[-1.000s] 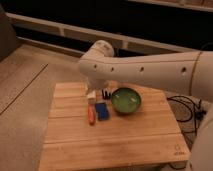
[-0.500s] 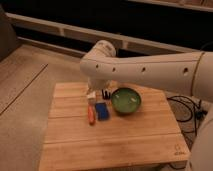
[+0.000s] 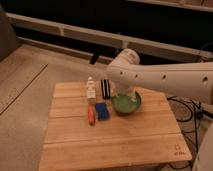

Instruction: Drag the ceramic bowl in a circle

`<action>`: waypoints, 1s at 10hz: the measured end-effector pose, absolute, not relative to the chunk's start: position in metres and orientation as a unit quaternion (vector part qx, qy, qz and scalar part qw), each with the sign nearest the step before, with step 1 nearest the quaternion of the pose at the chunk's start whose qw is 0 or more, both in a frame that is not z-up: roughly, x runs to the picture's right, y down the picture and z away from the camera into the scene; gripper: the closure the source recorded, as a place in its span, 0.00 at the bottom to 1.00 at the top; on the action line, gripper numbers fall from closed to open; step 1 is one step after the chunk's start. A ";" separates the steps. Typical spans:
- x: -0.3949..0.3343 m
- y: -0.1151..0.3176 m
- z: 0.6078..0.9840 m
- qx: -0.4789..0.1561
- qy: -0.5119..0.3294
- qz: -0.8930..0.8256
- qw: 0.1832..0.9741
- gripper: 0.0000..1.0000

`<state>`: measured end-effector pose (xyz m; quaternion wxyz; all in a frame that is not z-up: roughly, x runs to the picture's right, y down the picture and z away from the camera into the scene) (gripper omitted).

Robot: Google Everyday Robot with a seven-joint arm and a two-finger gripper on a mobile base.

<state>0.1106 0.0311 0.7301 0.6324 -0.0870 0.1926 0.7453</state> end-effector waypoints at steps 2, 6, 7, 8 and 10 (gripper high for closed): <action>0.167 0.031 0.737 -0.059 0.196 0.777 0.595 0.35; 0.179 0.032 0.738 -0.053 0.197 0.784 0.586 0.35; 0.179 0.031 0.738 -0.053 0.196 0.785 0.586 0.35; 0.177 0.030 0.744 -0.051 0.189 0.789 0.582 0.35; 0.191 0.035 0.762 -0.058 0.183 0.810 0.554 0.35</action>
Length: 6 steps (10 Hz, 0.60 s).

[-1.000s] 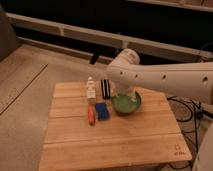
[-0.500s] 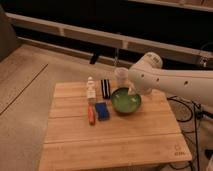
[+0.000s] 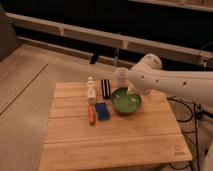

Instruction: Drag the ceramic bowl in a circle

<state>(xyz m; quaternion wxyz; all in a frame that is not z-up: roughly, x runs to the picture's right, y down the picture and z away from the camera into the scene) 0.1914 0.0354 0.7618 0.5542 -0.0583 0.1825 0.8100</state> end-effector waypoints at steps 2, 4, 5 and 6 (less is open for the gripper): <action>0.230 0.058 0.794 -0.089 0.179 0.841 0.503 0.35; 0.265 0.079 0.824 -0.120 0.179 0.862 0.460 0.35; 0.281 0.089 0.838 -0.137 0.178 0.868 0.442 0.35; 0.294 0.095 0.852 -0.153 0.182 0.870 0.433 0.35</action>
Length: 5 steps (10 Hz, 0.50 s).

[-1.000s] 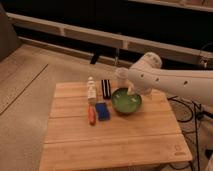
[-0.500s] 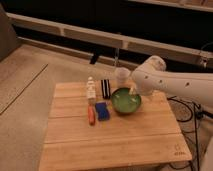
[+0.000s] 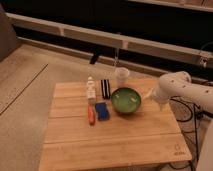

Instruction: Drag the ceramic bowl in a circle

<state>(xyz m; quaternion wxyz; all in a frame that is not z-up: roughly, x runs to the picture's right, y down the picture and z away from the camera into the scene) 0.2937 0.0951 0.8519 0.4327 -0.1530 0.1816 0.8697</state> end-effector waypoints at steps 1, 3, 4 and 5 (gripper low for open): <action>0.299 0.096 0.861 -0.163 0.184 0.867 0.432 0.35; 0.296 0.084 0.885 -0.191 0.191 0.848 0.456 0.35; 0.289 0.072 0.890 -0.197 0.190 0.837 0.474 0.35; 0.278 0.057 0.894 -0.203 0.186 0.824 0.495 0.35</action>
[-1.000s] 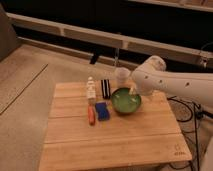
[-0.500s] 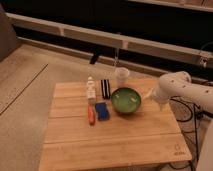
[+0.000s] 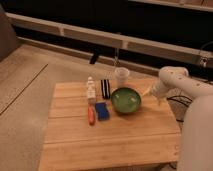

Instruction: Drag the ceramic bowl in a circle

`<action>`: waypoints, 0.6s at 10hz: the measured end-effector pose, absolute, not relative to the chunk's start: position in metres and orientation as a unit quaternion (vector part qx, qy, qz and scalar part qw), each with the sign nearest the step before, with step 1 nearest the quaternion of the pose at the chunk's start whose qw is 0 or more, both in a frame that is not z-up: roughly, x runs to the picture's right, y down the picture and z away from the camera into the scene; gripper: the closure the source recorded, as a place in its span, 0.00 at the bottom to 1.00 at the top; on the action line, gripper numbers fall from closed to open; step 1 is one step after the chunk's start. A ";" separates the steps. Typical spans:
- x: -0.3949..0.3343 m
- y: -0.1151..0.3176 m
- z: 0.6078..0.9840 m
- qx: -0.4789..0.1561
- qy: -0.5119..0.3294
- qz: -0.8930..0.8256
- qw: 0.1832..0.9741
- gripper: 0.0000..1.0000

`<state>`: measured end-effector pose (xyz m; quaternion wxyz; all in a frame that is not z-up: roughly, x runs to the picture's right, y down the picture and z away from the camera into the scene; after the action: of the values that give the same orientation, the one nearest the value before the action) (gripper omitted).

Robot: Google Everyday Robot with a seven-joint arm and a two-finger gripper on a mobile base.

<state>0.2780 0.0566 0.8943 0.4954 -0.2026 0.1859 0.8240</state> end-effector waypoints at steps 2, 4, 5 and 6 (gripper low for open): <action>0.265 0.040 0.899 -0.213 0.184 0.810 0.515 0.35; 0.255 0.042 0.906 -0.228 0.188 0.805 0.514 0.35; 0.253 0.051 0.909 -0.237 0.196 0.803 0.510 0.35; 0.252 0.063 0.912 -0.246 0.209 0.799 0.508 0.35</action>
<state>0.2525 0.0632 0.9121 0.5076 -0.2459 0.2091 0.7988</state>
